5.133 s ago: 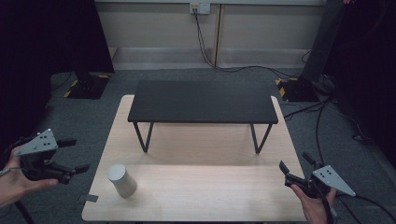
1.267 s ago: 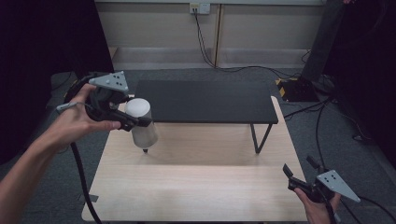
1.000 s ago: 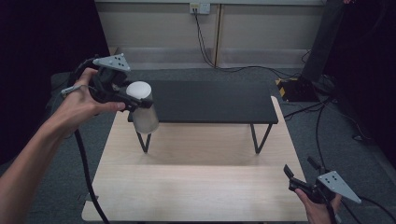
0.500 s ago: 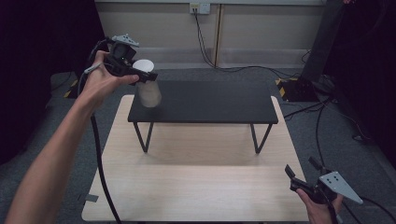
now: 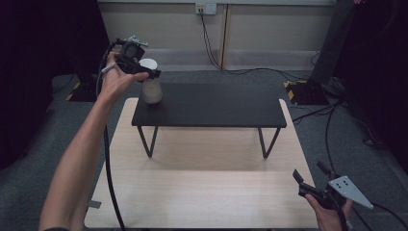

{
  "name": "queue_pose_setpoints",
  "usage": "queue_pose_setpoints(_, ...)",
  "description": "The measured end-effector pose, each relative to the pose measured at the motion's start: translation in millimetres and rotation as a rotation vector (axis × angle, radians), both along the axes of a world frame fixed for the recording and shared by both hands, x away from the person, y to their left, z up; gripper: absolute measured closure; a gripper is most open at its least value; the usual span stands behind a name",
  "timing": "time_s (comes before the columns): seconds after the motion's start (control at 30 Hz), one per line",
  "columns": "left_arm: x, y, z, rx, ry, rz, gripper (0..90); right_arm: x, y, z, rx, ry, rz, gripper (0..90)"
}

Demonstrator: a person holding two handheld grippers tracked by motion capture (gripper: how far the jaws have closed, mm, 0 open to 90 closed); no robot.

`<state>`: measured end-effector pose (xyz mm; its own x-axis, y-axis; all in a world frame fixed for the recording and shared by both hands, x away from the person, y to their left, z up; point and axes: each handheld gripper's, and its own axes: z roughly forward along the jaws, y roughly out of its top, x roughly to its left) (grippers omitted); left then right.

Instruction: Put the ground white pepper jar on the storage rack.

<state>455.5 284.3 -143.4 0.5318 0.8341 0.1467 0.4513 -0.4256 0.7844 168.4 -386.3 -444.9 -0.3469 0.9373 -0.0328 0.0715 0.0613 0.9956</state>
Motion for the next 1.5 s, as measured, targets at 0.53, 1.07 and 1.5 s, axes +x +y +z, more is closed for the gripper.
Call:
queue_pose_setpoints(0.53, -1.6, 8.9, -17.5, -0.045, -0.019, 0.034, 14.4, 2.8, 0.9, -0.1, 0.002, 0.004, 0.017, 8.7)
queue_pose_setpoints(1.07, -52.4, 35.8, -6.8, -0.136, -0.097, -0.011, 3.8, 2.2, 2.4, 0.7, -0.001, 0.006, 0.022, 8.7)
queue_pose_setpoints(1.5, -114.7, 69.7, -4.4, -0.176, -0.156, -0.057, 4.6, 2.3, 3.6, 0.8, 0.000, 0.006, 0.024, 8.7)
